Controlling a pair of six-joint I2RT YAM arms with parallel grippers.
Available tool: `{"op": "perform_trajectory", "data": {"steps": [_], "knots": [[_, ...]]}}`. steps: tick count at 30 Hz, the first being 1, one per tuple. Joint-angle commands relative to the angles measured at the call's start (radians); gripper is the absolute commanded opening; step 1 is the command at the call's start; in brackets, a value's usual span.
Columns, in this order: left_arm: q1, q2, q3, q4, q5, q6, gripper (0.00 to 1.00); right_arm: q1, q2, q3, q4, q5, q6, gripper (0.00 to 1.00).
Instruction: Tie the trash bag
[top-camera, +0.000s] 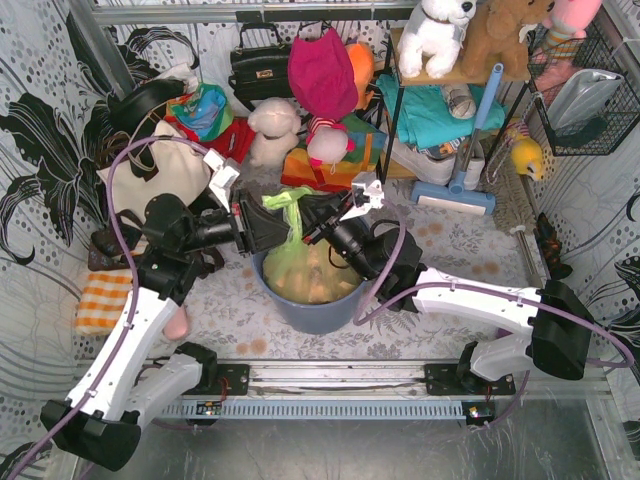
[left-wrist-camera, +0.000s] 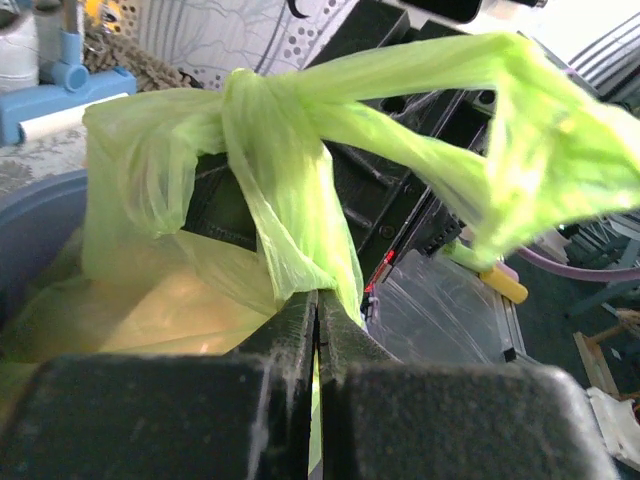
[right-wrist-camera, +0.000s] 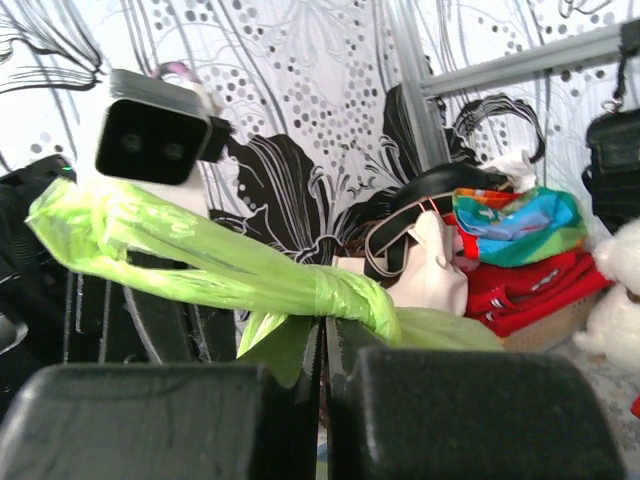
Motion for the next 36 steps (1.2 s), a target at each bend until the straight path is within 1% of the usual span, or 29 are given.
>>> {"op": "perform_trajectory", "data": {"steps": [1,9,11,12,13,14,16,17,21,25,27,32,36], "knots": [[-0.041,-0.014,-0.029,0.038,0.029,-0.006,0.07,-0.002,0.003,-0.018,0.136,-0.109,-0.074,0.00],[-0.062,-0.014,-0.025,-0.082,-0.012,0.089,0.08,-0.007,-0.018,-0.065,0.213,-0.188,-0.132,0.00],[-0.062,-0.018,-0.002,-0.135,-0.043,0.127,0.13,-0.009,-0.024,-0.078,0.232,-0.207,-0.133,0.00],[-0.062,-0.018,0.011,-0.161,-0.060,0.145,0.20,-0.010,-0.027,-0.083,0.235,-0.214,-0.130,0.00],[-0.062,-0.020,0.027,-0.186,-0.087,0.163,0.28,-0.010,-0.029,-0.087,0.240,-0.220,-0.132,0.00],[-0.062,-0.024,0.042,-0.212,-0.125,0.177,0.34,-0.010,-0.032,-0.090,0.245,-0.225,-0.132,0.00],[-0.062,-0.038,0.058,-0.243,-0.189,0.189,0.41,-0.011,-0.033,-0.097,0.258,-0.232,-0.130,0.00],[-0.061,-0.041,0.068,-0.263,-0.220,0.194,0.42,-0.012,-0.034,-0.098,0.265,-0.235,-0.128,0.00],[-0.061,-0.078,0.095,-0.310,-0.307,0.197,0.45,-0.015,-0.034,-0.102,0.271,-0.237,-0.121,0.00],[-0.061,-0.122,0.111,-0.371,-0.439,0.216,0.46,-0.016,-0.034,-0.102,0.269,-0.245,-0.118,0.00],[-0.062,-0.142,0.111,-0.367,-0.483,0.204,0.46,-0.016,-0.036,-0.103,0.270,-0.248,-0.115,0.00],[-0.061,-0.154,0.144,-0.344,-0.539,0.158,0.47,-0.017,-0.037,-0.107,0.276,-0.250,-0.114,0.00],[-0.062,-0.148,0.173,-0.339,-0.628,0.123,0.48,-0.016,-0.037,-0.107,0.281,-0.252,-0.113,0.00]]}}
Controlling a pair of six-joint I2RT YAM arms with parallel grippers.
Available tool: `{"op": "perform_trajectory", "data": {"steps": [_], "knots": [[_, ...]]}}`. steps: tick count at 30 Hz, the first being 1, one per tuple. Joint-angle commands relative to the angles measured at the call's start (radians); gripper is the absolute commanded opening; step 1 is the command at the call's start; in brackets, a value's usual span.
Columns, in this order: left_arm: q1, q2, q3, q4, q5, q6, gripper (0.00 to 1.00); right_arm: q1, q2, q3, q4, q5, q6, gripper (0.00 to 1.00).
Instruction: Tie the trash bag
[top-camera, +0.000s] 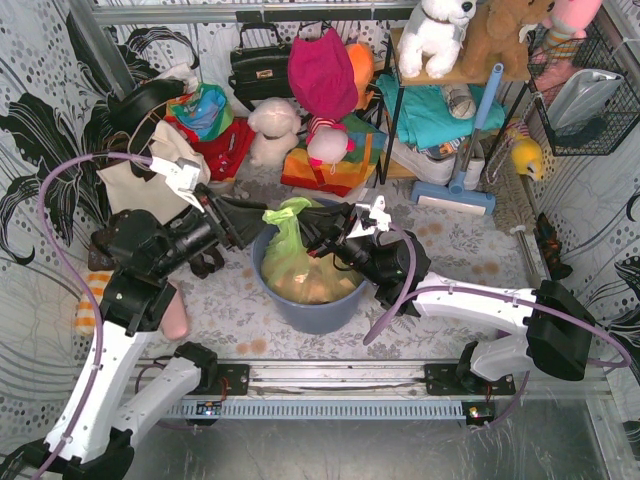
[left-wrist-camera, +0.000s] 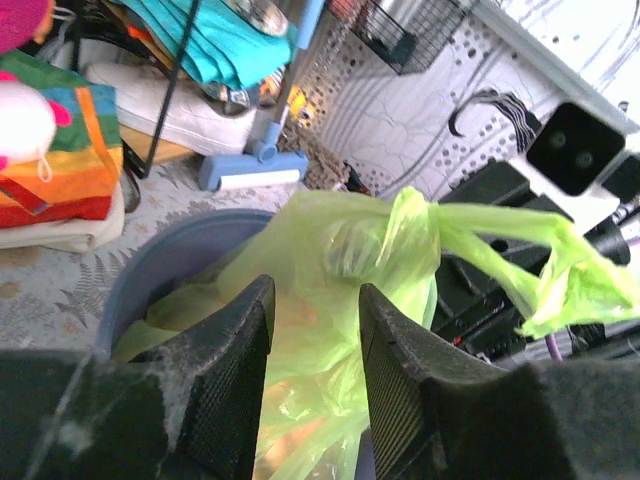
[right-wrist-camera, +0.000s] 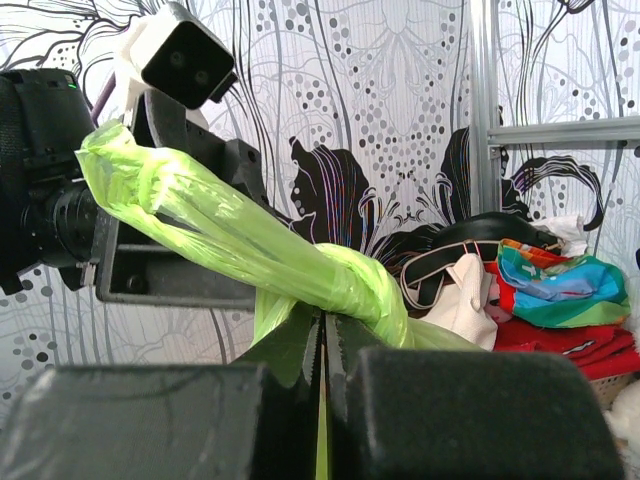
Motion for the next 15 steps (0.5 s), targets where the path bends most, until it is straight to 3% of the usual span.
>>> {"op": "perform_trajectory", "data": {"steps": [1,15], "knots": [[-0.007,0.009,0.052,0.030,-0.121,-0.043,0.48,-0.005,-0.030,-0.007,0.064,-0.018,0.001,0.00],[-0.008,0.049,-0.044,0.134,0.110,-0.093,0.58,-0.005,-0.044,-0.003,0.053,0.028,-0.078,0.00]]}}
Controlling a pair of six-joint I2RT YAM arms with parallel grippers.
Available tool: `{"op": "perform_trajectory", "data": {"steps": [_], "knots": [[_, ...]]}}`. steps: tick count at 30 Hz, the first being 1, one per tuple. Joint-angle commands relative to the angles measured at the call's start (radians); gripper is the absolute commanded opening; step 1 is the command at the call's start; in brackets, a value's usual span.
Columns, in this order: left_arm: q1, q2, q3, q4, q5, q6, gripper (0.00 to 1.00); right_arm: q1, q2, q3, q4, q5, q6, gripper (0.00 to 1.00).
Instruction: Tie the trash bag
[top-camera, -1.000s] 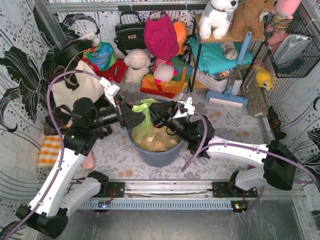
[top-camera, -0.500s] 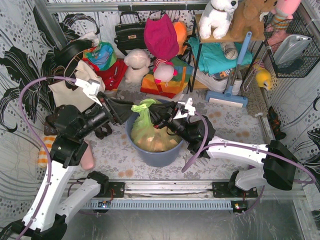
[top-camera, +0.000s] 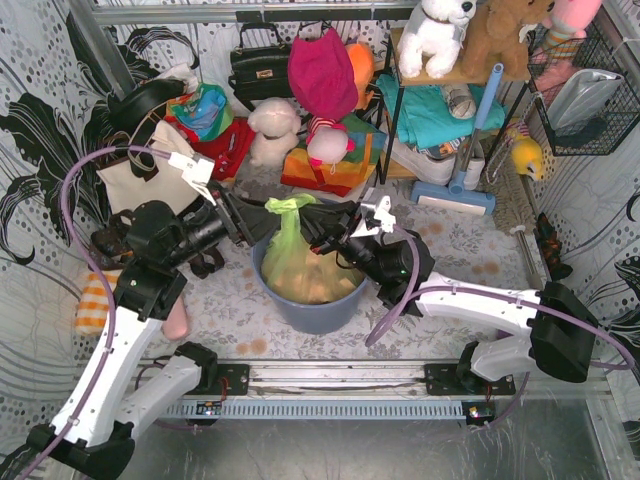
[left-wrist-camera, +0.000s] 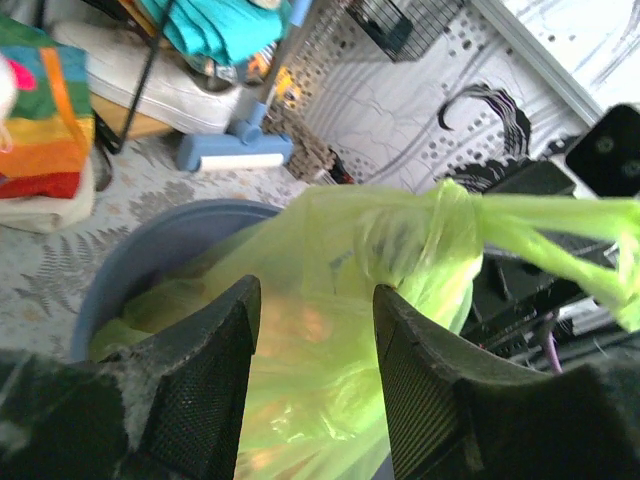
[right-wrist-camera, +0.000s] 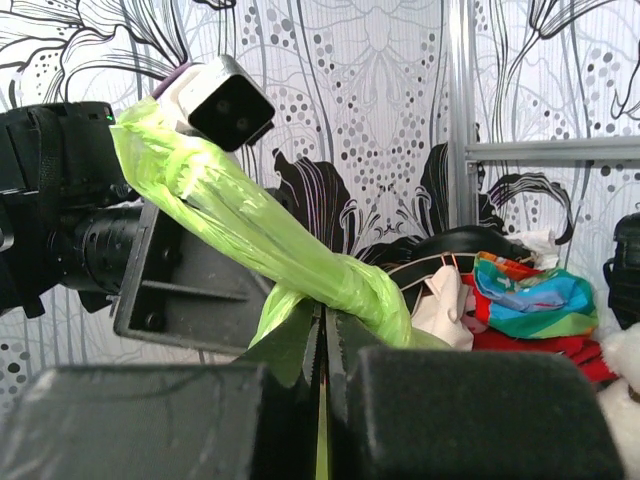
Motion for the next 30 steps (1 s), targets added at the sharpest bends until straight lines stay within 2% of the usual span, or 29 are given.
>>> {"op": "perform_trajectory", "data": {"steps": [1,13,21,26,30], "knots": [[-0.008,0.006,-0.026,0.079,0.110,-0.025,0.58,0.001,-0.030,0.002,0.046,0.006,-0.055,0.00],[-0.012,0.013,-0.079,0.227,0.218,-0.153,0.56,-0.003,0.001,0.034,0.015,-0.040,-0.209,0.00],[-0.037,-0.002,-0.115,0.253,0.222,-0.195,0.55,-0.018,0.071,0.075,0.061,-0.054,-0.204,0.00],[-0.066,-0.012,-0.141,0.235,0.222,-0.193,0.55,-0.031,0.081,0.082,0.100,-0.082,-0.162,0.00],[-0.076,-0.015,-0.145,0.135,0.172,-0.146,0.55,-0.038,0.061,0.082,0.123,-0.139,-0.115,0.00]]}}
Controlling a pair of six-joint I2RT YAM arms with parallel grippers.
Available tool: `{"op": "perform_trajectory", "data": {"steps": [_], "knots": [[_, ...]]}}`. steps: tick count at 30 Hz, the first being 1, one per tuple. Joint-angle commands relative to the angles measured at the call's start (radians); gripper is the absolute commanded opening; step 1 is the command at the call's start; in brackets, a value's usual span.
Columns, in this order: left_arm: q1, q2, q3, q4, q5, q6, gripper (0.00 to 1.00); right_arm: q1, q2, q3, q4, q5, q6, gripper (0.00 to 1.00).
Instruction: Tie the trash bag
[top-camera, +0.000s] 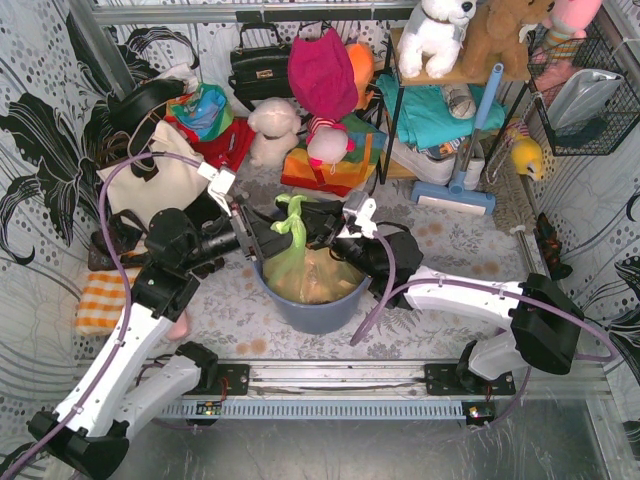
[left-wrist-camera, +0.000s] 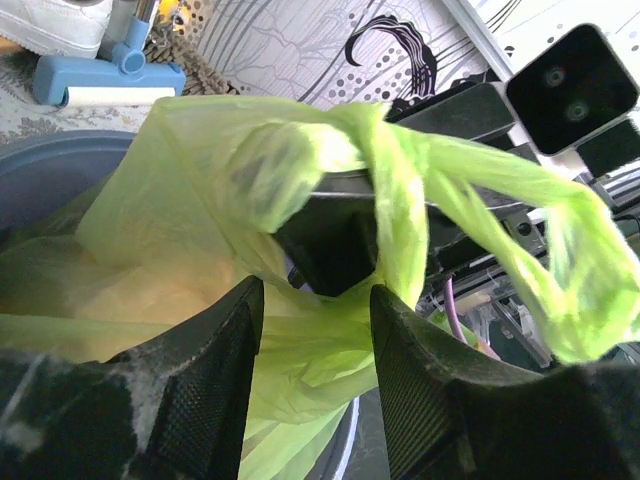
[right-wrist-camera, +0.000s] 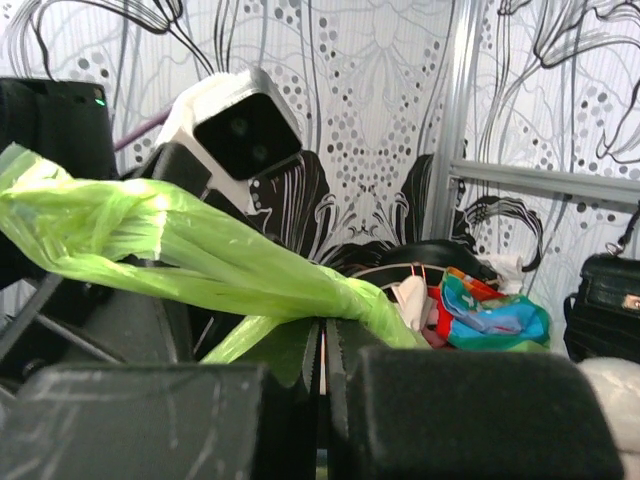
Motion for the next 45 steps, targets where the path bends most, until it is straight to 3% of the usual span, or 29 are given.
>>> {"op": "perform_trajectory", "data": {"steps": [1,7,14,30,45], "knots": [[-0.010,-0.015,-0.006,-0.068,-0.041,0.048,0.55,-0.010,-0.028,0.042,0.098,-0.076,0.066,0.00],[-0.010,-0.002,0.006,-0.108,-0.082,0.068,0.55,-0.010,-0.044,0.038,0.130,-0.123,0.128,0.00],[-0.010,0.005,0.120,-0.182,-0.152,0.095,0.56,-0.010,-0.030,0.022,0.180,-0.133,0.174,0.00],[-0.010,-0.067,0.263,-0.305,-0.398,0.090,0.56,-0.011,-0.030,0.021,0.178,-0.142,0.175,0.00],[-0.010,-0.011,0.245,-0.208,-0.359,0.016,0.55,-0.012,-0.030,0.018,0.188,-0.143,0.189,0.00]]}}
